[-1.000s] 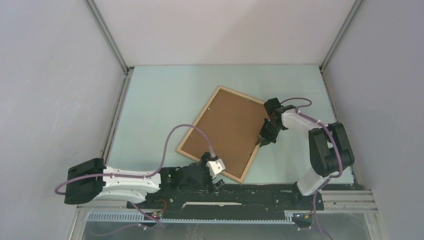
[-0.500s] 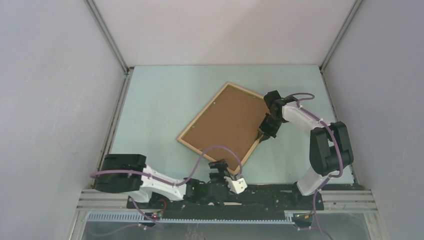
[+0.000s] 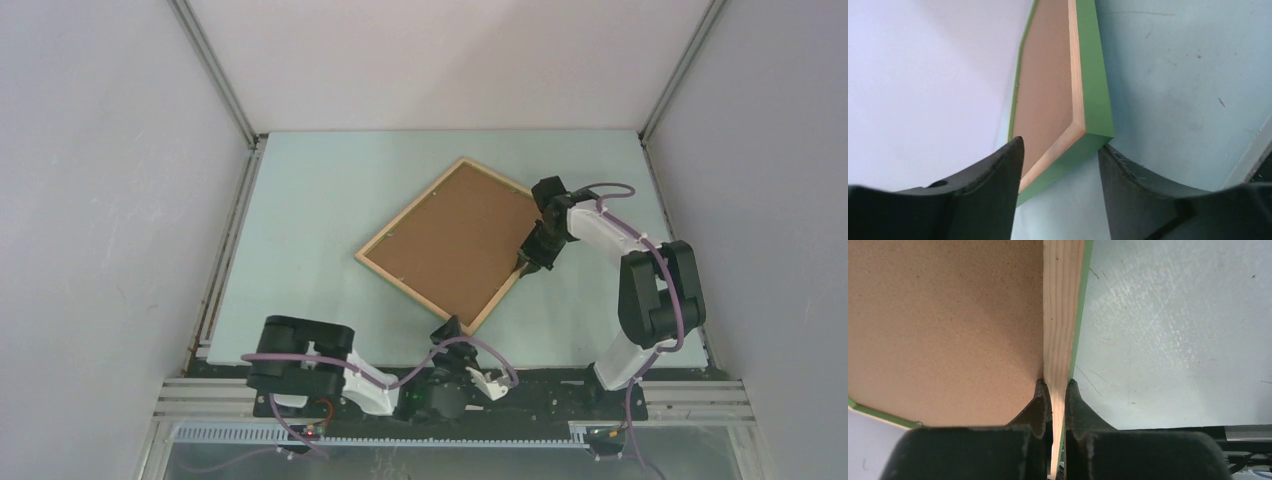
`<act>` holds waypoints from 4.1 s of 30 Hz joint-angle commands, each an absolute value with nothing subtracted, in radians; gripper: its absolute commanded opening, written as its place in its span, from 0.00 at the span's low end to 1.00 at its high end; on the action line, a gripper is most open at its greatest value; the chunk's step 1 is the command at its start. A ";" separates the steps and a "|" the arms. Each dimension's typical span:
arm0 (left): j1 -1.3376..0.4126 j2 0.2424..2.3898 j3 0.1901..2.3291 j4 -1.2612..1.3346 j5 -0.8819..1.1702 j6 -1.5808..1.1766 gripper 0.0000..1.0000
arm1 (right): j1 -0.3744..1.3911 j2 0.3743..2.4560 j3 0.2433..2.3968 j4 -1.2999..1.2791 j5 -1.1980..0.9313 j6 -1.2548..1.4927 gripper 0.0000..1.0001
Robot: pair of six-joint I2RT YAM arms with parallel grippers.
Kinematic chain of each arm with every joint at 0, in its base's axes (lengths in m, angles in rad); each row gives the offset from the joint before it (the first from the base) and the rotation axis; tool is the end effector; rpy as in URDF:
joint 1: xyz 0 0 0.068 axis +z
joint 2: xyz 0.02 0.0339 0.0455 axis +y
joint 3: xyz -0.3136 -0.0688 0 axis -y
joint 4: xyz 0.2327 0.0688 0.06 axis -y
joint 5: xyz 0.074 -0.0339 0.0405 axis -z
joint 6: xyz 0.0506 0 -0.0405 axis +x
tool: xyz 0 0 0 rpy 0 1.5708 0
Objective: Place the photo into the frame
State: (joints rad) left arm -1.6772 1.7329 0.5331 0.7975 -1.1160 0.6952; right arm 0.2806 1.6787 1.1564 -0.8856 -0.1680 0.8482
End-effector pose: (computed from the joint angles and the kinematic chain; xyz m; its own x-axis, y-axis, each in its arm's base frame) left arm 0.0134 -0.3026 0.1902 0.3679 0.7956 -0.4813 0.3762 0.3460 0.8595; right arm 0.2912 0.0927 0.2389 -0.8514 0.5243 0.0165 0.5134 0.8265 0.2308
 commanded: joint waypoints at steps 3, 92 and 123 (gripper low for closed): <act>-1.672 1.821 0.598 1.400 -1.201 1.155 0.50 | 0.297 1.664 1.183 -0.899 -0.275 0.844 0.00; -0.586 1.107 0.479 0.336 0.448 -0.727 0.94 | 0.421 1.684 0.843 -0.743 -0.111 0.648 0.28; -1.442 1.394 0.366 0.862 -0.479 0.658 1.00 | 0.431 1.521 1.051 -1.044 -0.279 0.875 0.00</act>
State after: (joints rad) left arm -1.3823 1.2373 0.3149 0.6933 -0.2596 0.2916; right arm 0.4286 1.5616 0.9951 -0.9752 -0.2413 0.8124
